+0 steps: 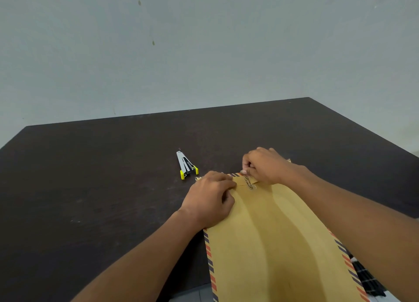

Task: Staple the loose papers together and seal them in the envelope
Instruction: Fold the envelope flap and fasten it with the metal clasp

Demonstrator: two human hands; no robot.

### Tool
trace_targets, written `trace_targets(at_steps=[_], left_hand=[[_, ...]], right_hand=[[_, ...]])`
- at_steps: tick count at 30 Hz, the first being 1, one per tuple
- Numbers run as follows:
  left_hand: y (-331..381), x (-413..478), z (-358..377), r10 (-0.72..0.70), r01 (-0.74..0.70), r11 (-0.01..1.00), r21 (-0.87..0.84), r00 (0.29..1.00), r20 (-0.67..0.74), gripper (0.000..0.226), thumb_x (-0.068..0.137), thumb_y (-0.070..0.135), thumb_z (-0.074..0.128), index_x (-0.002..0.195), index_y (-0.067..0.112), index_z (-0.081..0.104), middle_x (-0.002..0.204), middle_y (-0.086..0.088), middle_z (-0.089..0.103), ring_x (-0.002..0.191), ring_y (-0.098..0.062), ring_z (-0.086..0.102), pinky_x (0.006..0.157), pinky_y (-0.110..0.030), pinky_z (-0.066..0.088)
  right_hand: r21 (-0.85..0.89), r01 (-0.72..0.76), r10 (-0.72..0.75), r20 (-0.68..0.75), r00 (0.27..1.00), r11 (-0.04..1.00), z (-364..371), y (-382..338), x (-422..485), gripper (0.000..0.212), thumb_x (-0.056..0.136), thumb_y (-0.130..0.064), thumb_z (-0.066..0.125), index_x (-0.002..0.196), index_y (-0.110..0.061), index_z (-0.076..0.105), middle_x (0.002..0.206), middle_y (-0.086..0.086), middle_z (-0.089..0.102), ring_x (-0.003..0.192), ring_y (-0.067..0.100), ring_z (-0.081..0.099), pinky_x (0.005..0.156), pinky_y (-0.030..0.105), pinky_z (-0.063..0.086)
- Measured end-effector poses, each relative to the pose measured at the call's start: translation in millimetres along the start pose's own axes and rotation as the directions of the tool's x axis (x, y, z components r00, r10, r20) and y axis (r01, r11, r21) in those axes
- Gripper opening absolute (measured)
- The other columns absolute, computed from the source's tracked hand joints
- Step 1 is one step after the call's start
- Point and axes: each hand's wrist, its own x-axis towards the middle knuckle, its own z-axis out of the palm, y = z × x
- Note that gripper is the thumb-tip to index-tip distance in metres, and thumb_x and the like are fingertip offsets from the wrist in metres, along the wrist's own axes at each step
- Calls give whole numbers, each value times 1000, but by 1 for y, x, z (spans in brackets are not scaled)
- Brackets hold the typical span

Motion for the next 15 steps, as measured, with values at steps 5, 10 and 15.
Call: trace_targets(at_steps=[5,10,15], left_hand=[[1,1,-4,-61,61,998,-10,998,6,33,82,30,53,107,18,70,107,4,61,89,-16,61,75,-37,54],[3,4,-7,-135,135,991,-24,991,18,21,77,33,60,95,22,53,91,8,55,79,-16,55,72,-37,50],[3,4,-7,-165,166,984,-65,986,26,25,76,32,60,95,23,46,90,7,56,79,-18,55,73,-40,49]], right_hand=[[-17,31,-31,30,999,999,-4,-14,5,20,99,-32,55,82,-27,65,93,-15,66,112,18,52,96,43,35],[-97,6,-9,-29,1000,995,1,-25,-1,22,99,-33,51,88,-28,69,99,-9,70,109,19,49,93,43,34],[-257,48,-91,-158,983,965,9,-35,-15,23,99,-33,51,95,-22,70,94,-3,69,105,21,49,85,41,32]])
